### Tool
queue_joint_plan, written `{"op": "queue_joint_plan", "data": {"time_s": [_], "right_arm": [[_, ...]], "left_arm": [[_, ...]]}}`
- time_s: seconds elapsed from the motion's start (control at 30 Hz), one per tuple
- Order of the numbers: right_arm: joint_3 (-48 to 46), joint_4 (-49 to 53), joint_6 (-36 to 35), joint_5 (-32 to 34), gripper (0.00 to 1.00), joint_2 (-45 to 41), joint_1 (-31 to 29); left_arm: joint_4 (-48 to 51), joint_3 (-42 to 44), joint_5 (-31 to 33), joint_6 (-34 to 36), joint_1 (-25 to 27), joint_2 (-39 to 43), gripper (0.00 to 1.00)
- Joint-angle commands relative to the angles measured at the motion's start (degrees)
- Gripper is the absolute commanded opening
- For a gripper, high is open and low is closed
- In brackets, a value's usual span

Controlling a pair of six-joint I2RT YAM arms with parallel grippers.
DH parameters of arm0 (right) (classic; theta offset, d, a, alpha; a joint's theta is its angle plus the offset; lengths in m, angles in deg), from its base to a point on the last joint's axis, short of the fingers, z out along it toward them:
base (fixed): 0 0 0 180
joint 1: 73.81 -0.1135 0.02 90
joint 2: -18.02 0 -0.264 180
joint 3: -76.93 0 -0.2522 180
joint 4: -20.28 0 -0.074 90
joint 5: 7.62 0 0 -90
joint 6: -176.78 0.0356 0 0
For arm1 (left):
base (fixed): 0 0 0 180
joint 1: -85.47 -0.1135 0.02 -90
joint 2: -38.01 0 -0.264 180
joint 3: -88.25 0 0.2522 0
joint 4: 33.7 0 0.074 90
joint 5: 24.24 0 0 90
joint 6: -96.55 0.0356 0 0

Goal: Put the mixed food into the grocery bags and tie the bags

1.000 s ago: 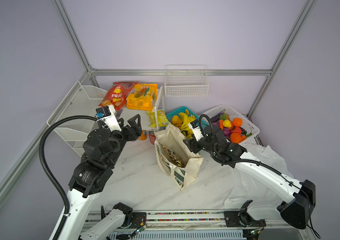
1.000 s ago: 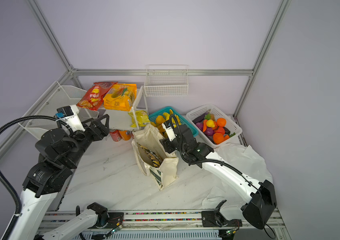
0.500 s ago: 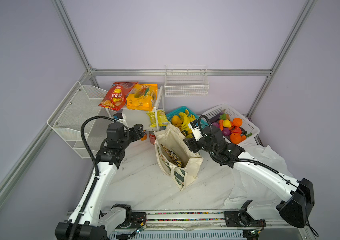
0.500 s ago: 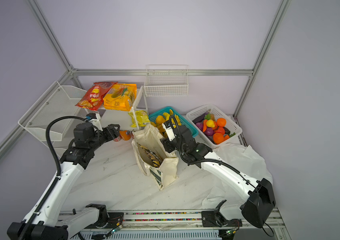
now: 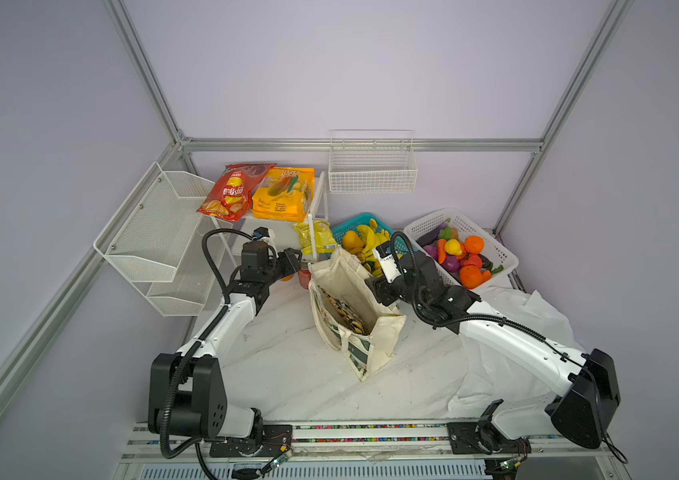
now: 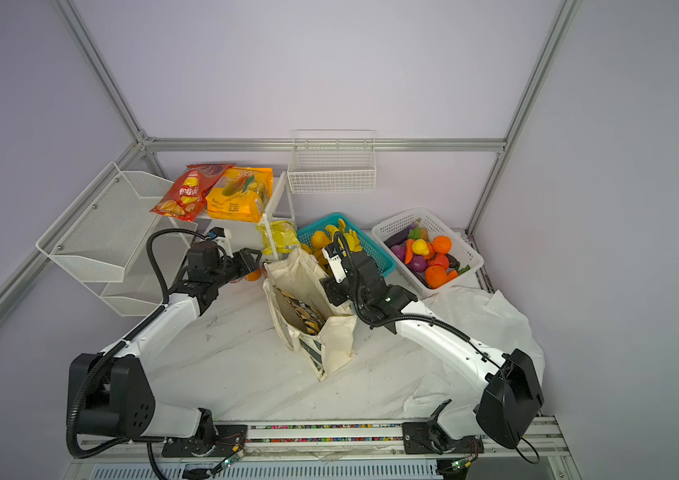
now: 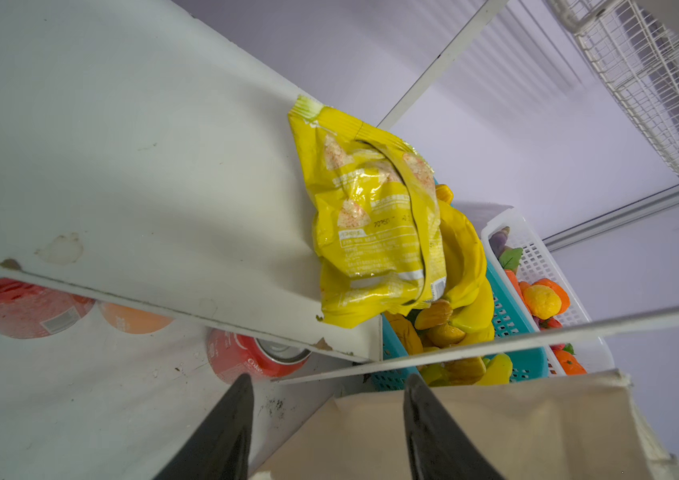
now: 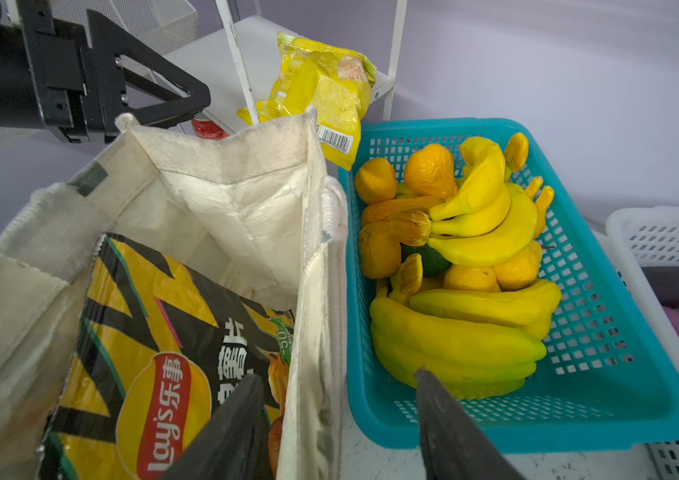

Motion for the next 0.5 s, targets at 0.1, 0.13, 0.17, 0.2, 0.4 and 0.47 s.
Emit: {"op": "queue_joint_plan", "data": {"time_s": [0.1,0.13,0.17,0.2,0.4,0.47], "right_arm": [[1.0,0.6,-1.1,1.0,0.61,0.5,-0.4],[0.9,0.6,-1.2,1.1,0.61,0.5,-0.4],[0.8,0.5,-1.2,1.1,0.61,0.4,-0.4],[0.7,0.5,-1.2,1.2,0.61,0.4,-0.4],[0.5,0.7,-1.1,1.3,0.61,0.7,-0.4],[0.2,0.5,-1.2,1.4,0.61,0.7,-0.4]], "left_arm": [[-6.2,-4.2,-2.3,1.4,-0.6,-3.1,0.55],[-6.8,-4.3,-2.5,1.2,-0.6,-3.4,0.55],[-7.1,-4.5,-2.6,1.1,-0.6,-3.7,0.53],[-7.1,-4.8,-2.7,1.2,-0.6,-4.2,0.52],[-6.7,-6.3,-3.1,1.3,-0.6,-4.8,0.47],[-6.8,-6.5,-3.5,1.3,-0.6,-4.6,0.45]]}}
